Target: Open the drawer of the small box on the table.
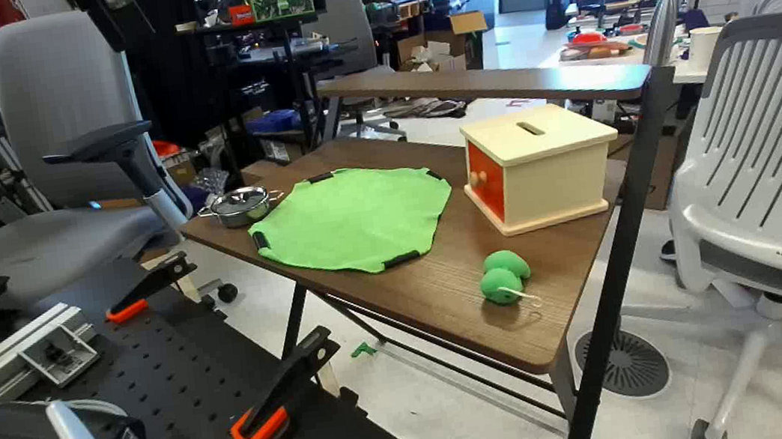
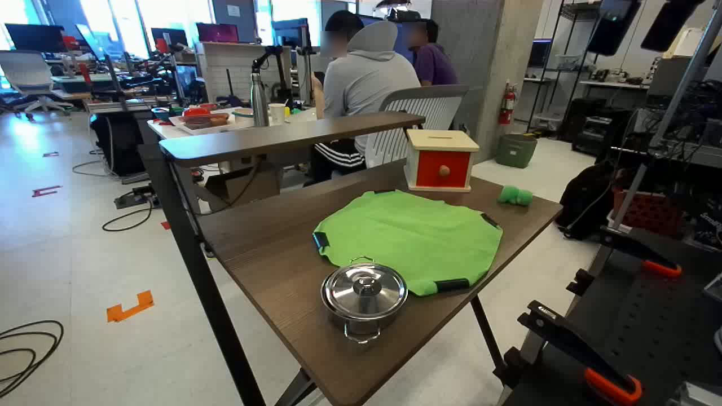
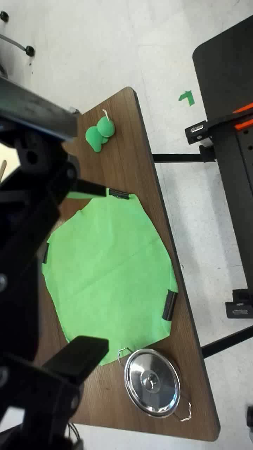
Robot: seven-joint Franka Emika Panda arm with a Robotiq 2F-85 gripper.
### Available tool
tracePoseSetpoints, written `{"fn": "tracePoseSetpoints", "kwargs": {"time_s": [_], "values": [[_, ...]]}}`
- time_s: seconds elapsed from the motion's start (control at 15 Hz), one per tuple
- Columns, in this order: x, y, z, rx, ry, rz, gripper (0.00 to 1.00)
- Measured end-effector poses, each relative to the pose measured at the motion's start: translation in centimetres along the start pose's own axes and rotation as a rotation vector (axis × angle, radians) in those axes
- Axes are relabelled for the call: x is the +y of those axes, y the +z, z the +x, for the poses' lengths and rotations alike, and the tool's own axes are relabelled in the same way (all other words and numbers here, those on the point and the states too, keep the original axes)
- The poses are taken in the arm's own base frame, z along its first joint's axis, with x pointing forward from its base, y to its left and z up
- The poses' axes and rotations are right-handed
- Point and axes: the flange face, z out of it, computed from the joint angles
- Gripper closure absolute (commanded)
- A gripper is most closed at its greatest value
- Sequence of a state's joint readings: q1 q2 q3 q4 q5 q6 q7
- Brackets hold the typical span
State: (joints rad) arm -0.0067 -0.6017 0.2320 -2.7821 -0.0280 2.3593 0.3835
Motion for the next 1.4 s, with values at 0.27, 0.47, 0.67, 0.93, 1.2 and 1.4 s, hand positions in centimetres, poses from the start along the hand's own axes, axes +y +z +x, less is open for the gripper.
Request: {"fn": "tracePoseSetpoints", "kwargs": {"time_s": [0.27, 0.47, 0.67, 0.93, 1.2, 1.4], "values": [[0.0, 0.0, 0.0, 0.000, 0.000, 0.000, 0.00], [0.0, 0.0, 0.1, 0.005, 0.008, 0.000, 0.00], [0.3, 0.3, 0.7, 0.038, 0.049, -0.016, 0.00], [1.6, 2.8, 3.4, 0.090, 0.123, -0.043, 0.00], [2.7, 6.6, 6.5, 0.073, 0.164, -0.056, 0.00], [3.1, 9.2, 9.0, 0.033, 0.183, -0.056, 0.00]]}}
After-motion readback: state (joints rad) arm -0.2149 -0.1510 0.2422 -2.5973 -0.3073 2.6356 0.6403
